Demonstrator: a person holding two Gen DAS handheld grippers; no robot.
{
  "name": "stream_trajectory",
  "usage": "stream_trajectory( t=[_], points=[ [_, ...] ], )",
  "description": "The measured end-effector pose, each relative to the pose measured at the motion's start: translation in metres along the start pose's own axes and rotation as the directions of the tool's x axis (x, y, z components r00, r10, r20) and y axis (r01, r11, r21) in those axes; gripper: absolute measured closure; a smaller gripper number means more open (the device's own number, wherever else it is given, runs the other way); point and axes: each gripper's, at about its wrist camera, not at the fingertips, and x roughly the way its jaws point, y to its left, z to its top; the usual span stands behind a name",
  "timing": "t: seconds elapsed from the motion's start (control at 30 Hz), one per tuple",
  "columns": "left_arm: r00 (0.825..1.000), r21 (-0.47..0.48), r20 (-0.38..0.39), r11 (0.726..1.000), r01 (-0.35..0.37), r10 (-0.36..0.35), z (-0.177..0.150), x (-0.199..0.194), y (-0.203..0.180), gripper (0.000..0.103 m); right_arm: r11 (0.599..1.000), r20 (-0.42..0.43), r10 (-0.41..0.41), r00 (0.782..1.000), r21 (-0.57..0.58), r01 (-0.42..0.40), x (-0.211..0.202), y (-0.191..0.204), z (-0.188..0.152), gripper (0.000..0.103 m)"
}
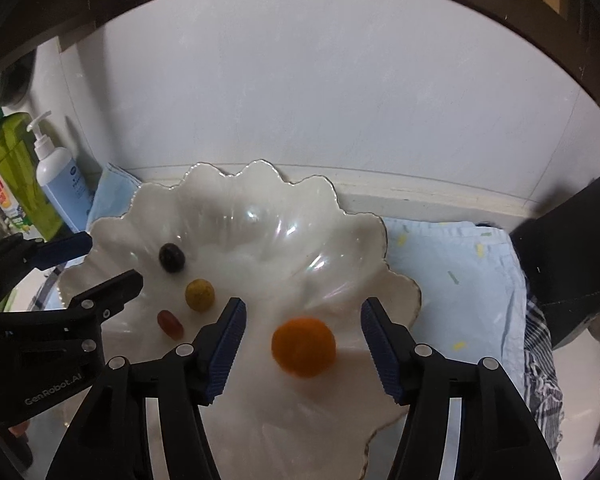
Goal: Organize fruits
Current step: 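Open both grippers to release the orange and plum into the bowl, then withdraw both tools from the bowl toward the remaining fruits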
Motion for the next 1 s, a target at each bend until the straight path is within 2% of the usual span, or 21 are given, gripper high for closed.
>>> stream_trajectory(
  t=[0.27, 0.63, 1.0],
  points=[
    [0.997, 0.004, 0.069, 0.999, -0.043, 0.043, -0.011, -0.036, 0.0, 0.031, 1.0, 0.059, 0.002, 0.998, -0.003, -0.002, -0.032, 0.004, -0.008, 0.042],
    [0.98, -0.013, 0.194, 0.999, -0.039, 0.041, -0.028, -0.1, 0.0, 0.024, 1.0, 0.176, 0.011, 0.984, -0.006, -0.01, -0.094, 0.014, -0.028, 0.042],
    [0.963, -0.021, 0.269, 0.999, -0.024, 0.028, -0.055, -0.152, 0.0, 0.018, 1.0, 0.258, -0.012, 0.966, -0.011, 0.015, -0.146, 0.023, -0.053, 0.042]
  ],
)
